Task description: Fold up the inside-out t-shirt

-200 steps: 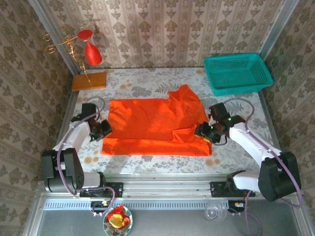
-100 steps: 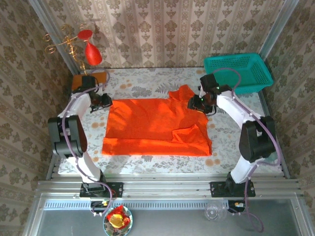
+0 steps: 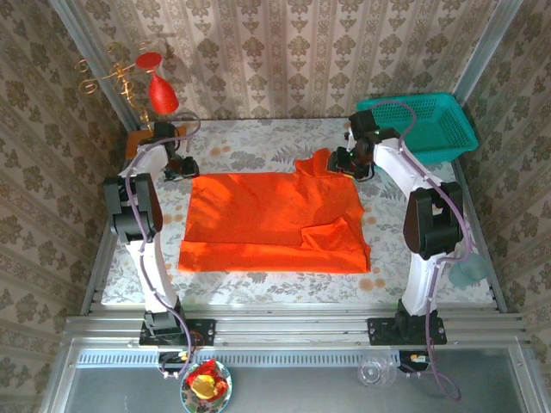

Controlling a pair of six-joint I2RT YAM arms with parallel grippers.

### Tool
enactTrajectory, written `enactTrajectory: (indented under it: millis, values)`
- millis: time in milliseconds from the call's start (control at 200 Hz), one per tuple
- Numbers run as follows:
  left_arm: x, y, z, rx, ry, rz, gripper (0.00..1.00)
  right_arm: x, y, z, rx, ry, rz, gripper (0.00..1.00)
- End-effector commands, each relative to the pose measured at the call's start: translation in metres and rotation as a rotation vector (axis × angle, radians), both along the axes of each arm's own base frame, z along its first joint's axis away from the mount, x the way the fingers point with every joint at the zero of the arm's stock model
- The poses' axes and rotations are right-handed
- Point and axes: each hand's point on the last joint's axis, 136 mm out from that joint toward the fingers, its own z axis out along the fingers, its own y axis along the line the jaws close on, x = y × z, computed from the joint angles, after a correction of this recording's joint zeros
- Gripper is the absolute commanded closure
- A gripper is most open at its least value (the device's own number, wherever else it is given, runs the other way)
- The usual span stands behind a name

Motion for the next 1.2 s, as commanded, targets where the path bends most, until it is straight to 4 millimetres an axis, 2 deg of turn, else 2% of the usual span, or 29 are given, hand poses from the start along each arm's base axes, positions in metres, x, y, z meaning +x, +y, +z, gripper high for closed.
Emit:
enactTrajectory:
  millis: [0, 150, 310, 445, 615, 965, 1195]
  values:
    - [0.0, 0.002, -0.003, 0.021, 0.042, -0.044, 0.69, 0.0, -0.003, 0.004, -0.01, 0.02, 0.017, 0.48]
    - [0.003, 0.005, -0.015, 0.02, 0.066, -0.055, 0.69, 0.003, -0.005, 0.011, -0.009, 0.008, 0.017, 0.48]
    - [0.007, -0.004, -0.022, -0.011, 0.094, -0.078, 0.7, 0.008, -0.007, 0.012, -0.013, 0.005, 0.018, 0.48]
    - [0.005, -0.012, -0.031, 0.0, 0.122, -0.112, 0.73, 0.014, -0.013, -0.006, -0.032, 0.036, 0.012, 0.48]
    - [-0.001, -0.011, -0.044, 0.044, 0.173, -0.134, 0.77, 0.025, -0.022, -0.032, -0.111, 0.089, 0.033, 0.48]
    - [-0.002, -0.009, -0.038, 0.068, 0.154, -0.145, 0.96, 0.092, -0.016, -0.054, -0.169, -0.001, 0.13, 0.5]
    - [-0.001, -0.01, -0.033, 0.064, 0.127, -0.142, 1.0, 0.123, -0.02, -0.08, -0.239, -0.025, 0.186, 0.54]
